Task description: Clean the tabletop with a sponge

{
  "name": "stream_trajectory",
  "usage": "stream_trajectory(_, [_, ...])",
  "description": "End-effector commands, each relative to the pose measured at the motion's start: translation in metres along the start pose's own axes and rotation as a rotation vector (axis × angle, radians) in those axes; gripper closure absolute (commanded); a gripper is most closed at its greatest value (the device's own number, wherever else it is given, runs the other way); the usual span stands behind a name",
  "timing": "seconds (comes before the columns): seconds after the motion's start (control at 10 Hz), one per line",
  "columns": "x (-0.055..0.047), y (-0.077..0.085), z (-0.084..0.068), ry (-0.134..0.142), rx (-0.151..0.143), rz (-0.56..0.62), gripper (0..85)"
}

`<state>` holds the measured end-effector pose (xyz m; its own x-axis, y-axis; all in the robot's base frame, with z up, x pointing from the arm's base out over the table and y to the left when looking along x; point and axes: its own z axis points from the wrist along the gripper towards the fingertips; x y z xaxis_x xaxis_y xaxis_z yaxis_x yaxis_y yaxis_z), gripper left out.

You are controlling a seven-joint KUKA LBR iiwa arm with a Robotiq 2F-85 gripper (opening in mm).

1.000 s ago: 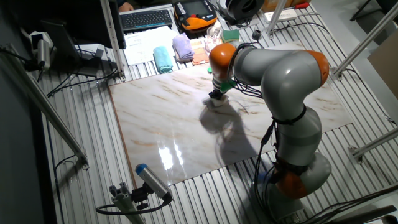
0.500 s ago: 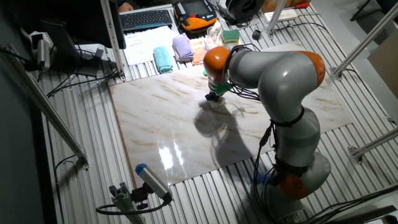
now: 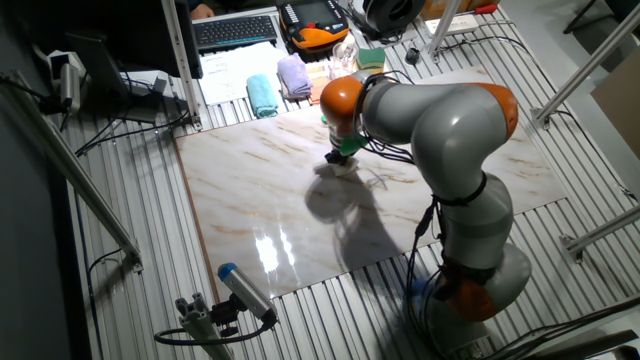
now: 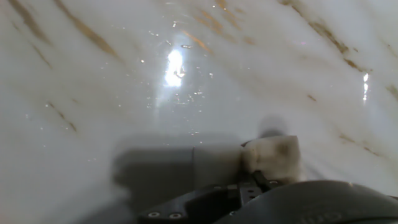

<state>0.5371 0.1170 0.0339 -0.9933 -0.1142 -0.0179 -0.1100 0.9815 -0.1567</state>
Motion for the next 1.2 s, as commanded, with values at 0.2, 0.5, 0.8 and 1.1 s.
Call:
stream_trajectory(0.2, [0.000,0.015,-0.004,0.005,-0.002,0.021,85.0])
stream_trajectory(0.5, [0.001,0.031,-0.001,-0.001,-0.010,0.050,85.0])
stream_trajectory(0.8, [0.005,0.052,0.006,-0.009,-0.015,0.082,85.0])
stream_trajectory(1.1, [0.010,0.073,0.000,0.000,-0.026,0.113,85.0])
